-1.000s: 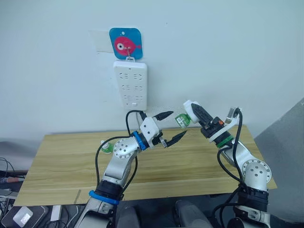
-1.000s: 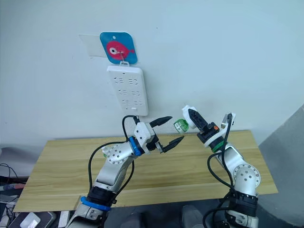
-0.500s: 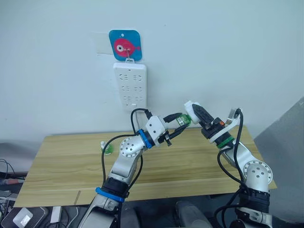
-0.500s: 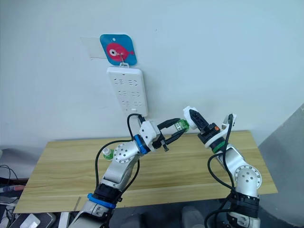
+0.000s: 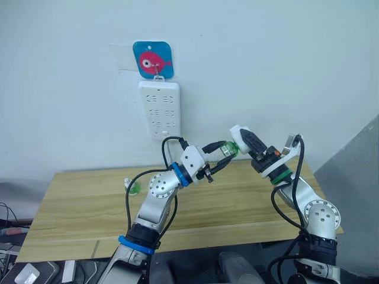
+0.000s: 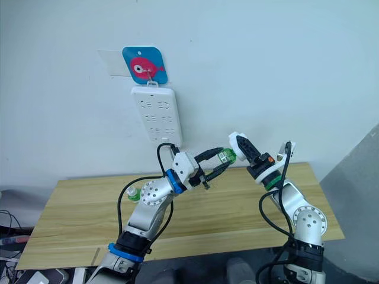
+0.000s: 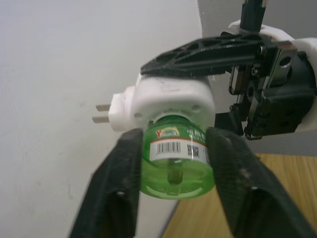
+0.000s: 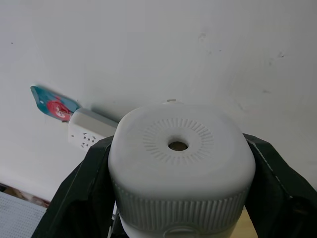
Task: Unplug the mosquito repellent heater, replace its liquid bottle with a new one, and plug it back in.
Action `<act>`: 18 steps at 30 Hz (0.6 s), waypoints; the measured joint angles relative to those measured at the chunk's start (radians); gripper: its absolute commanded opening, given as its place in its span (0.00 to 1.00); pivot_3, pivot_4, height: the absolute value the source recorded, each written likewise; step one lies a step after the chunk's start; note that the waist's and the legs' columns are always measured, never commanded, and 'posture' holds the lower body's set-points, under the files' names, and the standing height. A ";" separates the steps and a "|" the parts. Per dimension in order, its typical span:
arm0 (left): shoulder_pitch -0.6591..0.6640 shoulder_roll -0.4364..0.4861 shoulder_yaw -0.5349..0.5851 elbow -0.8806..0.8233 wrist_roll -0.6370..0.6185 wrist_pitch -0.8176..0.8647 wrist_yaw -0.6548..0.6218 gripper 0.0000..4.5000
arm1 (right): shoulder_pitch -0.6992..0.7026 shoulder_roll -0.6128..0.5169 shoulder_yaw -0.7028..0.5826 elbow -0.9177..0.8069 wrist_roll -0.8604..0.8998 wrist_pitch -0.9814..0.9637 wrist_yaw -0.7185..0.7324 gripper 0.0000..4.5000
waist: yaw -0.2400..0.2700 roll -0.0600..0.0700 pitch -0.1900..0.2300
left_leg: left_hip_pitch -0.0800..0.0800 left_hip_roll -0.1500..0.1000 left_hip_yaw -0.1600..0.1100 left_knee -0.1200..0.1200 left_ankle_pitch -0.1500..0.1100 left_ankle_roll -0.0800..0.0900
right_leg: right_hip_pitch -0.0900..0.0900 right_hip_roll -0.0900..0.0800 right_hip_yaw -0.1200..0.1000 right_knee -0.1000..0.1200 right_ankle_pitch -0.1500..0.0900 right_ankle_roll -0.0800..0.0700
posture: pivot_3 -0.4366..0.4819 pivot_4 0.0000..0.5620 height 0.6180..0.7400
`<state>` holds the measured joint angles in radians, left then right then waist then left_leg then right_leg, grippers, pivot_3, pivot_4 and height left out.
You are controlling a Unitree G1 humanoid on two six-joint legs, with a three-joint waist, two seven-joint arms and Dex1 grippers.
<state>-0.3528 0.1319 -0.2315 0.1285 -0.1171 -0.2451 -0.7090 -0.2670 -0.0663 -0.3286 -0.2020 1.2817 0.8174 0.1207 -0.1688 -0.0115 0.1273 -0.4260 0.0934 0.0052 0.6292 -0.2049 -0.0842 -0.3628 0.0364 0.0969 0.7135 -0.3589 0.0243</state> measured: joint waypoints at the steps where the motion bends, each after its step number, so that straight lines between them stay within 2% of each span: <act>1: 0.002 0.000 0.000 0.000 0.001 0.000 0.000 0.77 | 0.000 -0.001 0.000 -0.002 0.005 -0.001 -0.001 0.67 | 0.000 0.000 0.000 | 0.000 0.000 0.000 0.000 0.000 0.000 | 0.000 0.000 0.000 0.000 0.000 0.000 | 0.29 0.13 1.00; 4: 0.003 -0.001 -0.001 0.001 0.007 -0.003 0.008 0.99 | 0.000 -0.004 0.000 -0.013 0.021 -0.003 -0.008 0.67 | 0.000 0.000 0.000 | 0.000 0.000 0.000 0.000 0.000 0.000 | 0.001 0.000 0.000 0.000 0.000 0.000 | 0.29 0.13 1.00; 18: -0.008 -0.023 0.000 0.035 0.016 -0.008 0.043 1.00 | 0.006 -0.015 0.016 -0.020 0.039 -0.005 -0.021 0.67 | 0.000 0.000 0.000 | 0.000 0.000 0.000 0.000 0.000 0.000 | 0.001 0.000 0.000 0.000 0.000 0.000 | 0.28 0.14 1.00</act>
<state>-0.3610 0.1094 -0.2318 0.1633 -0.1015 -0.2532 -0.6661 -0.2612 -0.0809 -0.3124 -0.2215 1.3209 0.8119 0.0994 -0.1692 -0.0115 0.1270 -0.4256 0.0932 0.0048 0.6295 -0.2050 -0.0841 -0.3617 0.0364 0.0970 0.7133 -0.3589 0.0243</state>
